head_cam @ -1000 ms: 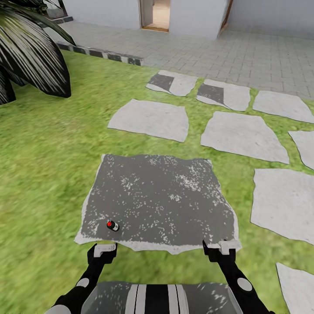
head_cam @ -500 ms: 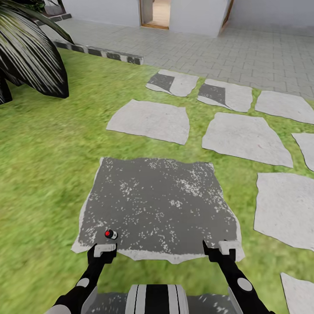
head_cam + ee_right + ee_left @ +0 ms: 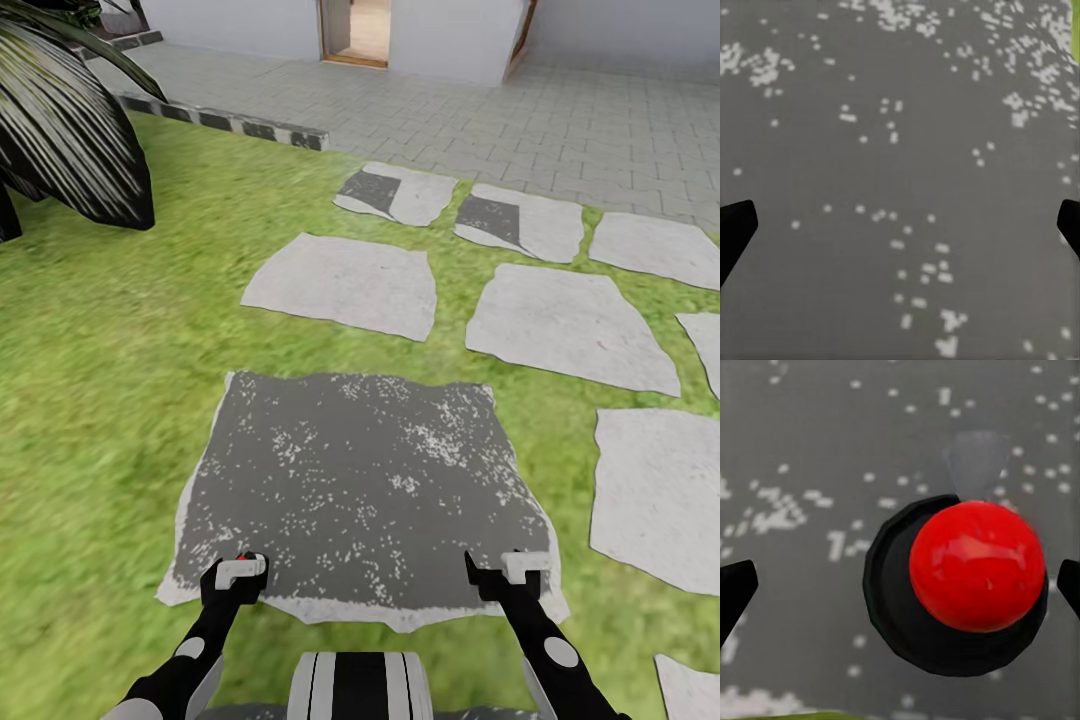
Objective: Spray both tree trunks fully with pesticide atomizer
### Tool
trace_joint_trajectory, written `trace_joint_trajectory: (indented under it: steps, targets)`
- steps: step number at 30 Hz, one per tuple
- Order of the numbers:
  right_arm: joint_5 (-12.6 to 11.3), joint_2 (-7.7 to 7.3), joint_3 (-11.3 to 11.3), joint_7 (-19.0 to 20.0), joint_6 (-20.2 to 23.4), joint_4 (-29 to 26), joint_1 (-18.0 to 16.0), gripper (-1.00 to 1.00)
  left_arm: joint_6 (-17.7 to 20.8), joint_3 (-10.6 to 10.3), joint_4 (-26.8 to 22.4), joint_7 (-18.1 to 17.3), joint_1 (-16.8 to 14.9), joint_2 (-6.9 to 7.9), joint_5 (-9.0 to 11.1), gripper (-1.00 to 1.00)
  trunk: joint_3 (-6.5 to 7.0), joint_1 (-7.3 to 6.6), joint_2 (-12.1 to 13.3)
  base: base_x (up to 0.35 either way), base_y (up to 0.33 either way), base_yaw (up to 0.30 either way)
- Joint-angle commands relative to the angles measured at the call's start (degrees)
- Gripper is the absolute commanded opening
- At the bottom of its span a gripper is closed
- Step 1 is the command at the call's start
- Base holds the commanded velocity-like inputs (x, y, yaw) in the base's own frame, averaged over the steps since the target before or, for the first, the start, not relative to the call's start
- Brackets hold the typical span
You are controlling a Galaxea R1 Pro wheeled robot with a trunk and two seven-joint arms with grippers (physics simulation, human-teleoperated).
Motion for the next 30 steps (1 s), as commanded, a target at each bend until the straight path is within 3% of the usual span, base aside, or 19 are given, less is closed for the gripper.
trace_joint_trajectory:
  steps: [1, 13, 20, 30]
  targets:
    - [0.0, 0.0, 0.0, 0.0, 0.0, 0.0, 0.0, 1.0, 0.0, 0.0, 0.0, 0.0, 0.0, 0.0, 0.0, 1.0, 0.0, 0.0, 0.0, 0.007, 0.0, 0.0]
    - [0.0, 0.0, 0.0, 0.0, 0.0, 0.0, 0.0, 1.0, -0.1, 0.0, 0.0, 0.0, 0.0, 0.0, 0.0, 1.0, 0.0, 0.0, 0.0, 0.02, 0.0, 0.0]
    - [0.0, 0.0, 0.0, 0.0, 0.0, 0.0, 0.0, 1.0, -0.1, 0.0, 0.0, 0.0, 0.0, 0.0, 0.0, 1.0, 0.0, 0.0, 0.0, -0.173, 0.0, 0.0]
    - [0.0, 0.0, 0.0, 0.0, 0.0, -0.1, 0.0, 1.0, -0.1, 0.0, 0.0, 0.0, 0.0, 0.0, 0.0, 1.0, 0.0, 0.0, 0.0, -0.013, 0.0, 0.0]
